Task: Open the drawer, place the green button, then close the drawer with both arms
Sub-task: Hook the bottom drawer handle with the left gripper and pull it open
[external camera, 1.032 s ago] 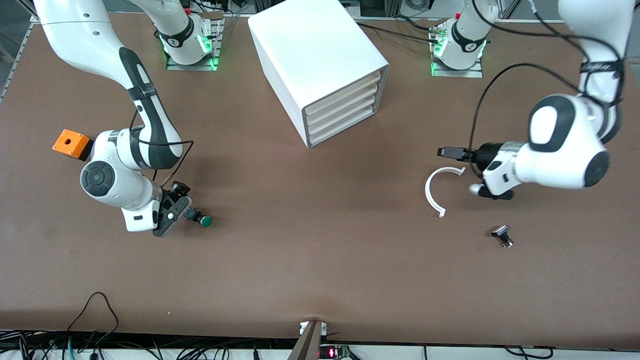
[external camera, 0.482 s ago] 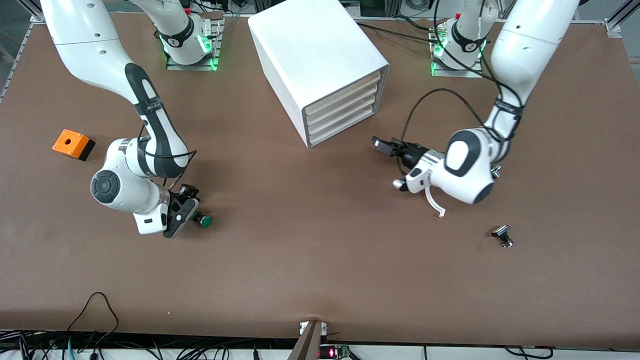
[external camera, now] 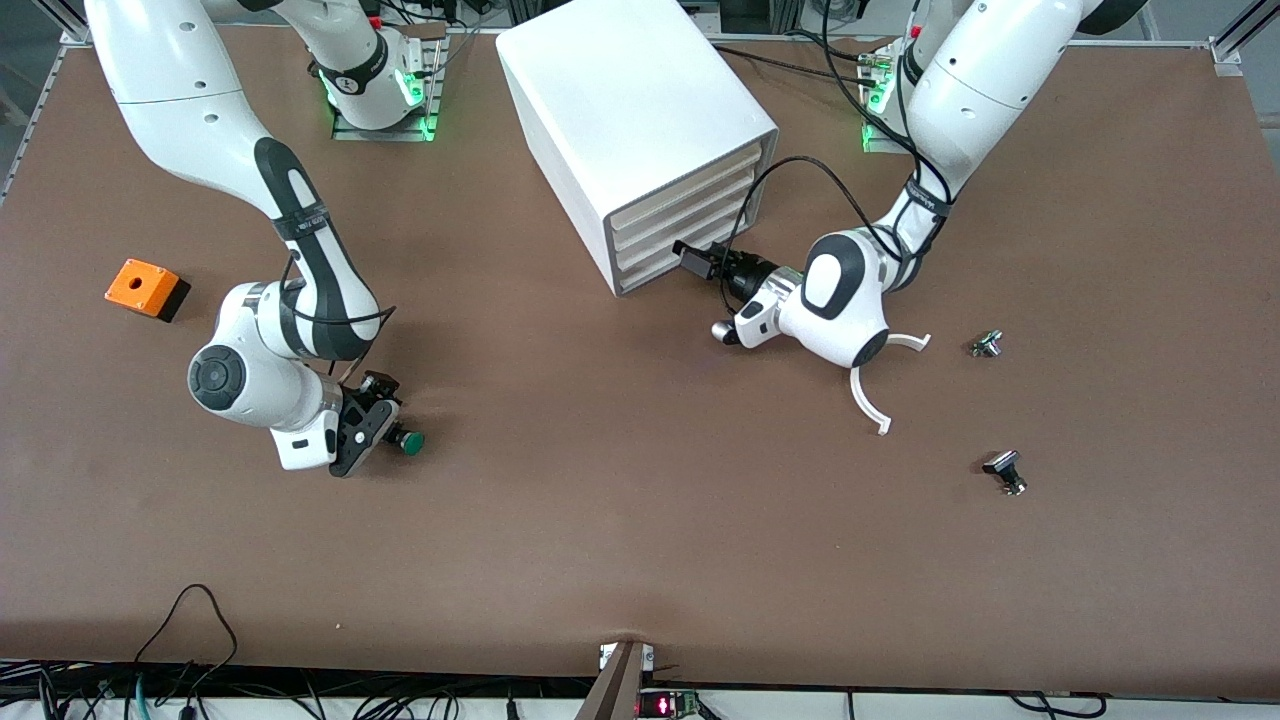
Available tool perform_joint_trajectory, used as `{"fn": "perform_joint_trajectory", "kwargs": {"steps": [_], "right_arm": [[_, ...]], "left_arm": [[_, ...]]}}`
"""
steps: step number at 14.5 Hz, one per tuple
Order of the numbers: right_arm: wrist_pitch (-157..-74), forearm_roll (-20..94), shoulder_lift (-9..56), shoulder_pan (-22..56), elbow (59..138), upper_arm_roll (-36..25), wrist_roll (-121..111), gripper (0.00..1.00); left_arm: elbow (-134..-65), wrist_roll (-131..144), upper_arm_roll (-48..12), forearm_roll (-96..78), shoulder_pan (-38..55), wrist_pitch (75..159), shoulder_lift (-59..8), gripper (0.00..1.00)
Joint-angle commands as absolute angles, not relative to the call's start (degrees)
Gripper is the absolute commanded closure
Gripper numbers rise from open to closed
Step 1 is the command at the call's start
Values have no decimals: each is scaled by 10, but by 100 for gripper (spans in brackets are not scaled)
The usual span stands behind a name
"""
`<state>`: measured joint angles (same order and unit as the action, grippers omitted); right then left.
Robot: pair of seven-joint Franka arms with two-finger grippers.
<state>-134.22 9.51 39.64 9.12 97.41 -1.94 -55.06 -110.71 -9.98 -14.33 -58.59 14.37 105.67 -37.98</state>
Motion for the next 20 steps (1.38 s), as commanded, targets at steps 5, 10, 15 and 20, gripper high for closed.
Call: {"fn": "perform_joint_trajectory", "kwargs": {"steps": [5, 10, 15, 20], "right_arm": [[-1367, 110, 404, 86, 976, -16, -601, 48], [-1369, 109, 403, 86, 976, -16, -630, 66], [-1372, 110, 387, 86, 972, -16, -635, 69], [-1367, 110, 362, 86, 969, -15, -621, 70]], "left_arm": [[-1178, -183, -156, -651, 138, 1062, -367, 2], [-1190, -192, -160, -668, 138, 1063, -369, 56], [-1185, -184, -152, -662, 129, 1106, -372, 100], [-1135, -178, -76, -658, 122, 1142, -374, 100]]}}
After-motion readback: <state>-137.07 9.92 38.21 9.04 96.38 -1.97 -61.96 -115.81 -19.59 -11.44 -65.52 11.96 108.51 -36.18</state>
